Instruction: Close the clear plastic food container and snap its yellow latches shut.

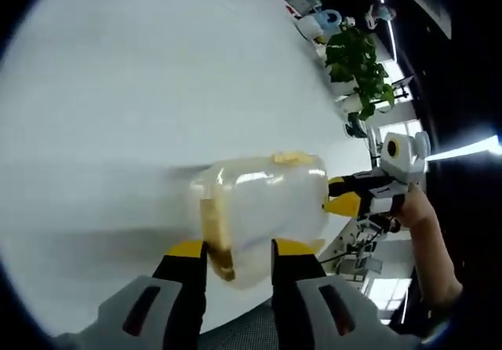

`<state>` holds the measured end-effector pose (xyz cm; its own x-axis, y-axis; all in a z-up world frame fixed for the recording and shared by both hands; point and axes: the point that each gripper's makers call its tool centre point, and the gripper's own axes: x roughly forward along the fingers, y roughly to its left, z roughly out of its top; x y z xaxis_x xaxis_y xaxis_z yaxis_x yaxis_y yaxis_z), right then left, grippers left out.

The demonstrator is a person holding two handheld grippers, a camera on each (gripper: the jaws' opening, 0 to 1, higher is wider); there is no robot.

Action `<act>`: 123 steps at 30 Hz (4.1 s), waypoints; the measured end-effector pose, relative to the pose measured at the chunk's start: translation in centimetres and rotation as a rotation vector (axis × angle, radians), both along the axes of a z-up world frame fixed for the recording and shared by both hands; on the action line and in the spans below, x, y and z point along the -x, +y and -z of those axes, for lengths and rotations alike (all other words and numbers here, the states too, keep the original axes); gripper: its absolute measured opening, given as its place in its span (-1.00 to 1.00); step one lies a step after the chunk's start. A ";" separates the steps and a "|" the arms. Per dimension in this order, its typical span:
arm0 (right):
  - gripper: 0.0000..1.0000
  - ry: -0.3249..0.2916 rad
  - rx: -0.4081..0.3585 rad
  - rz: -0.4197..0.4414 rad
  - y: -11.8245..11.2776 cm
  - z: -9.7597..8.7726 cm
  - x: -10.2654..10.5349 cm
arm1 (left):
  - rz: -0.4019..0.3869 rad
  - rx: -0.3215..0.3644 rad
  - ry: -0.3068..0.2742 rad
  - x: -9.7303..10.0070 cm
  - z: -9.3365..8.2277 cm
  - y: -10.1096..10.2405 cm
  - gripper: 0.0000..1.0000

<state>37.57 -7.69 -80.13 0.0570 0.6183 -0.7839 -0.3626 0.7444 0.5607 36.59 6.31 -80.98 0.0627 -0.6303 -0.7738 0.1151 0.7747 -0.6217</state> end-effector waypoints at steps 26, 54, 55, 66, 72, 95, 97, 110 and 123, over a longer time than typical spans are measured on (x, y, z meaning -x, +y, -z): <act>-0.30 -0.279 0.068 -0.247 0.5 -3.2 -3.0 | 0.413 -0.233 -0.316 -2.0 -2.9 0.5 0.05; -0.34 -0.364 0.123 -0.555 4.7 -4.1 -1.8 | 0.821 -0.311 -0.533 -2.2 -5.2 -3.5 0.01; -0.34 -0.364 0.123 -0.560 4.9 -4.1 -1.7 | 0.846 -0.314 -0.542 -2.0 -5.2 -3.6 0.01; -0.34 -0.367 0.145 -0.669 6.0 -3.7 -0.2 | 0.934 -0.327 -0.538 -0.5 -4.6 -4.5 -0.15; -0.36 -0.377 0.155 -0.712 6.6 -3.4 -0.1 | 0.961 -0.322 -0.536 0.1 -4.6 -4.9 -0.24; -0.32 -0.388 0.165 -0.711 7.2 -2.7 -1.4 | 1.066 -0.395 -0.558 0.6 -2.8 -5.0 -0.35; -0.32 -0.383 0.161 -0.712 7.3 -2.6 -1.4 | 1.067 -0.396 -0.563 0.6 -2.8 -5.0 -0.35; -0.39 -0.392 0.151 -0.706 7.9 -2.3 -2.3 | 1.129 -0.413 -0.606 1.5 -2.8 -5.4 -0.34; -0.25 -0.371 0.167 -0.711 7.4 -0.8 -2.0 | 1.147 -0.388 -0.583 2.1 -2.4 -5.7 0.20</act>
<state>39.55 -0.31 -79.34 -0.0306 0.4811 -0.8761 -0.9197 0.3297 0.2131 34.45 0.65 -78.55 0.0300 -0.2958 -0.9548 0.9839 0.1768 -0.0239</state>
